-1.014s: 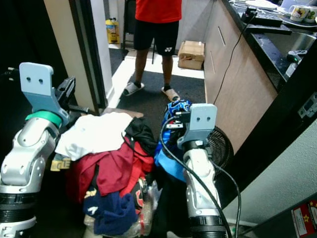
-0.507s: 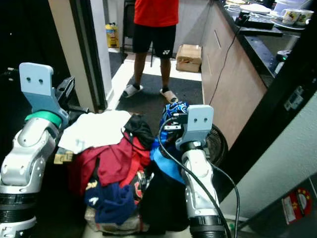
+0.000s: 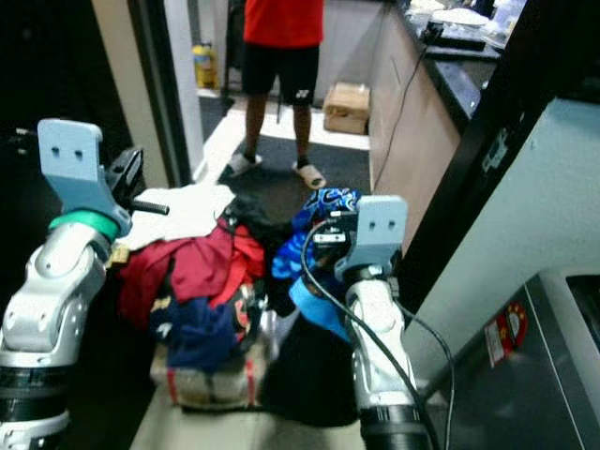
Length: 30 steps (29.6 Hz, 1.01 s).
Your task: Clothes washing
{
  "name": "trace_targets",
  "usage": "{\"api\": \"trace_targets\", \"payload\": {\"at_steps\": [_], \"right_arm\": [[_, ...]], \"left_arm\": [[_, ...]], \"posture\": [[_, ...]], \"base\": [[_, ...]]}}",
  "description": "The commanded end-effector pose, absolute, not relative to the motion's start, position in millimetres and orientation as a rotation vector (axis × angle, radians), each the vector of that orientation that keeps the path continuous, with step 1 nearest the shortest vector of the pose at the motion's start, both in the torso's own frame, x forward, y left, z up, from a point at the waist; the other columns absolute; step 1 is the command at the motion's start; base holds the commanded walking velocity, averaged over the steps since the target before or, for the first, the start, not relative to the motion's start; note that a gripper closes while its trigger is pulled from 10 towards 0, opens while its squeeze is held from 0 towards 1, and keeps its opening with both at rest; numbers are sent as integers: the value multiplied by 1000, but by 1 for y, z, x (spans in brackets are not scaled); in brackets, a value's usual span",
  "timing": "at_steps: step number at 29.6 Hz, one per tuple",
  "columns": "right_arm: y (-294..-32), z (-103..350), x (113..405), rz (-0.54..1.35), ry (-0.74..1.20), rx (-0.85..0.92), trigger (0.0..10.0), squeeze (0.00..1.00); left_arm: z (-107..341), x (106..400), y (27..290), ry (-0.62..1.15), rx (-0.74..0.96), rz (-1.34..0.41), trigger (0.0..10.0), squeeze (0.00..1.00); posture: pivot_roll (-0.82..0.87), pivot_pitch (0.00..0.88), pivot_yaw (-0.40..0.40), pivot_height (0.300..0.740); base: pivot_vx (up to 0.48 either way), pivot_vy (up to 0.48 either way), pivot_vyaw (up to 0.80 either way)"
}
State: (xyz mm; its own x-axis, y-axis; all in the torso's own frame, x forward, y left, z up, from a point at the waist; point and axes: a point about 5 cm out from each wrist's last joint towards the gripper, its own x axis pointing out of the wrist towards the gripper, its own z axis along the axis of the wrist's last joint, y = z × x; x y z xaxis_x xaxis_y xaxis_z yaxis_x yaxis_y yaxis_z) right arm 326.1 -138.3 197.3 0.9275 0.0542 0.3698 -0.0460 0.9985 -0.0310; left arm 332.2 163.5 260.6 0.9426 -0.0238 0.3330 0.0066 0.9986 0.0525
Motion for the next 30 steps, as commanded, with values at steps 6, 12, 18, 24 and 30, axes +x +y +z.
{"api": "trace_targets", "payload": {"at_steps": [6,12,18,24,30], "right_arm": [[-141,195,327,35,-377,-16,10000,0],[-141,192,327,39,-362,-5,10000,0],[-142,200,330,40,-380,18,10000,0],[-142,210,331,49,-411,18,10000,0],[-136,233,331,82,-489,46,10000,0]], "left_arm": [[257,332,161,-324,48,-25,10000,0],[255,332,159,-316,44,-33,10000,0],[259,332,160,-328,43,-37,10000,0],[265,333,160,-344,43,-43,10000,0],[292,328,158,-446,107,-85,10000,0]], "posture": [[30,0,14,740],[32,0,12,740],[34,0,9,740],[34,0,10,740],[40,0,12,740]], "base": [[0,0,0],[0,0,0],[0,0,-800],[0,0,-800],[0,0,-800]]}}
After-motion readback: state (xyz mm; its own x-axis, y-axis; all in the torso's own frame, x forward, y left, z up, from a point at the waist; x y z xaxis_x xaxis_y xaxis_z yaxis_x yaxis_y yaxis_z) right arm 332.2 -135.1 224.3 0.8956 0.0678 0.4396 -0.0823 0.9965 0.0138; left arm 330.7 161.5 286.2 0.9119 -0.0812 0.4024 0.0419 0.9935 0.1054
